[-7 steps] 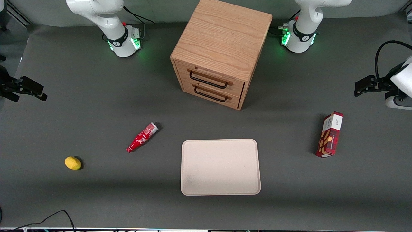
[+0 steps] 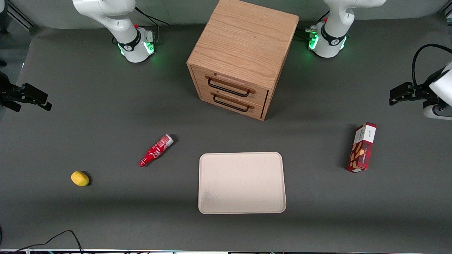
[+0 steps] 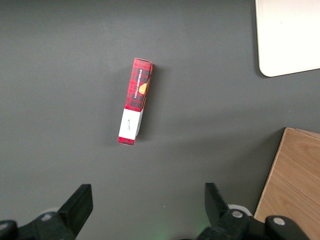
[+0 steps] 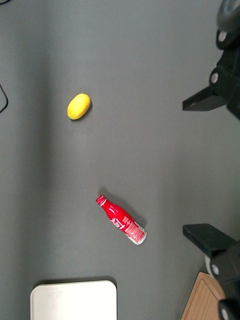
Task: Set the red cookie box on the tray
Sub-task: 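Move the left gripper over the red plaid cookie box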
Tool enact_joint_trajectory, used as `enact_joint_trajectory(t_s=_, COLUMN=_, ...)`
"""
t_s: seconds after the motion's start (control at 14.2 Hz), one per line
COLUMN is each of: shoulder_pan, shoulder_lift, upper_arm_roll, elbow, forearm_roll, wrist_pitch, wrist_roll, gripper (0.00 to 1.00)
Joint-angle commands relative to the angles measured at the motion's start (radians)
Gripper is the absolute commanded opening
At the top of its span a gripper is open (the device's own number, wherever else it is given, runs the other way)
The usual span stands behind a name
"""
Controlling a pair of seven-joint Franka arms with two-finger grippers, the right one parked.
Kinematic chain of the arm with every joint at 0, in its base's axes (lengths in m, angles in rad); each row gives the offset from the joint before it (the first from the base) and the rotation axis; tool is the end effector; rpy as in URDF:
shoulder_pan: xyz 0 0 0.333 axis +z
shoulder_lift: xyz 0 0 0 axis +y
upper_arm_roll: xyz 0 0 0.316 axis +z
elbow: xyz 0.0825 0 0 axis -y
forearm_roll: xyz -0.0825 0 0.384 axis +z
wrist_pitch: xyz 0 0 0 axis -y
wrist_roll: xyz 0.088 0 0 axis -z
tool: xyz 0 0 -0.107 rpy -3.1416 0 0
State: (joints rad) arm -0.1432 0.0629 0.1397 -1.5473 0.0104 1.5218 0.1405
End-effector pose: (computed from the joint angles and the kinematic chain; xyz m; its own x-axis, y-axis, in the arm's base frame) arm 0.5672 -0.0033 0.5965 0.9857 -0.1425 -0.0895 -0.1436 -0.9896 -0.0067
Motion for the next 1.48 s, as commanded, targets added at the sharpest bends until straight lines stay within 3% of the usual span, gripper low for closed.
enact_joint_trajectory(t_s=0.0, shoulder_pan=-0.015, shoulder_lift=0.052, upper_arm_roll=0.015, elbow=0.023, forearm_roll=0.019, wrist_pitch=-0.023, wrist_roll=0.024, gripper=1.0)
enact_joint_trajectory(t_s=0.28, shoulder_pan=-0.003, shoulder_lift=0.217, upper_arm_roll=0.081, elbow=0.013, forearm_roll=0.008, wrist_pitch=0.085, wrist_roll=0.287, gripper=1.0)
enact_joint_trajectory(t_s=0.49, shoulder_pan=0.011, shoulder_lift=0.313, upper_arm_roll=0.106, elbow=0.006, forearm_roll=-0.009, wrist_pitch=0.193, wrist_roll=0.332, gripper=1.0)
enact_joint_trajectory(t_s=0.56, shoulder_pan=0.029, shoulder_lift=0.328, upper_arm_roll=0.107, elbow=-0.022, forearm_roll=-0.051, wrist_pitch=0.24, wrist_roll=0.347, gripper=1.0)
enact_joint_trajectory(t_s=0.7, shoulder_pan=0.034, shoulder_lift=0.345, upper_arm_roll=0.109, elbow=-0.101, forearm_roll=-0.124, wrist_pitch=0.345, wrist_roll=0.357, gripper=1.0)
enact_joint_trajectory(t_s=1.05, shoulder_pan=0.024, shoulder_lift=0.356, upper_arm_roll=0.107, elbow=-0.236, forearm_roll=-0.133, wrist_pitch=0.569, wrist_roll=0.384, gripper=1.0)
enact_joint_trajectory(t_s=1.41, shoulder_pan=0.022, shoulder_lift=0.359, upper_arm_roll=0.106, elbow=-0.353, forearm_roll=-0.196, wrist_pitch=0.722, wrist_roll=0.422, gripper=1.0)
